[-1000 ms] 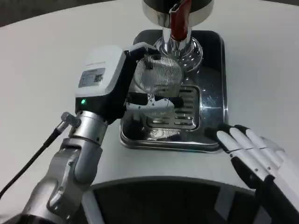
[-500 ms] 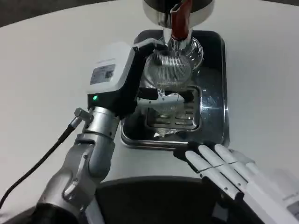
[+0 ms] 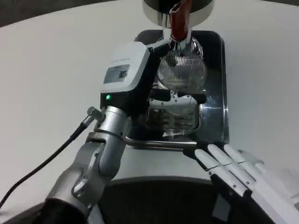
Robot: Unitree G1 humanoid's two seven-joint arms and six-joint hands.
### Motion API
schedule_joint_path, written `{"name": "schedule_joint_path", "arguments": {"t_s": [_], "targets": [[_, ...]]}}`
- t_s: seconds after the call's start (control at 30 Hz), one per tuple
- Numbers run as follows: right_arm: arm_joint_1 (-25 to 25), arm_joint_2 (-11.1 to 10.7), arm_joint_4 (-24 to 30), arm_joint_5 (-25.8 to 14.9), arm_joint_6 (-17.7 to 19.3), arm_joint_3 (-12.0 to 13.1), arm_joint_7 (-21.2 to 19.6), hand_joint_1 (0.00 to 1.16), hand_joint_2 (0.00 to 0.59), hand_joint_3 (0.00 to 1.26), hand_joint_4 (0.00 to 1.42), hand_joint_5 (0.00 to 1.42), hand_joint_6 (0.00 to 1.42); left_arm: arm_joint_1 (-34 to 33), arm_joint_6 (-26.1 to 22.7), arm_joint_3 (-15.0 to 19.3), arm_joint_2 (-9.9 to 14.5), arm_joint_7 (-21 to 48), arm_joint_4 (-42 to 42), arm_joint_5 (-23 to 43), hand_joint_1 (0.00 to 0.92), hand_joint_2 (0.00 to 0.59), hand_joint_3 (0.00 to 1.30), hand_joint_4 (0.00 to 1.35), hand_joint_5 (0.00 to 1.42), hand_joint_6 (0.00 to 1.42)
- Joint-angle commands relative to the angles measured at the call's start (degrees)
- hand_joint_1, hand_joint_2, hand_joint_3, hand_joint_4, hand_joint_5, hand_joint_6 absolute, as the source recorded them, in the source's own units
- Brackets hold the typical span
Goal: Grasp the cup under the faucet to collect the drink, then remove the cup.
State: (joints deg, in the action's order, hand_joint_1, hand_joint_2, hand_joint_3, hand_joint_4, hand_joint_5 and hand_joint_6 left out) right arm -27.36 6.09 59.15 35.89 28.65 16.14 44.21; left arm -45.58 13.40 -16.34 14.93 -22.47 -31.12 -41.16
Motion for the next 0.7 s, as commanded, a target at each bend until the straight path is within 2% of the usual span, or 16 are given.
{"name": "schedule_joint_path", "arguments": {"t_s": [0.03,0.57,0.7], "targets": [[0.6,3.2,0.8,-1.3,-0.6,0.3,0.6,0.48,0.419,0.05,0.01,0.00,0.05,0.5,0.3,-0.2,1.5,-0.4,0.7,-0.3,0.593,0.000,0.95,1.04,1.23,1.42],[1.8,3.1,0.8,0.0,-2.2,-1.3,1.0,0.48,0.419,0.06,0.01,0.00,0.05,3.4,0.0,-0.5,4.4,2.0,3.9,0.2,0.563,0.000,0.92,0.99,1.18,1.42],[2.0,2.8,0.8,0.2,-2.5,-1.4,1.0,0.48,0.419,0.06,0.01,0.00,0.05,3.6,-0.9,-0.8,4.9,4.4,4.1,0.4,0.517,0.000,0.80,0.80,1.04,1.40]]}}
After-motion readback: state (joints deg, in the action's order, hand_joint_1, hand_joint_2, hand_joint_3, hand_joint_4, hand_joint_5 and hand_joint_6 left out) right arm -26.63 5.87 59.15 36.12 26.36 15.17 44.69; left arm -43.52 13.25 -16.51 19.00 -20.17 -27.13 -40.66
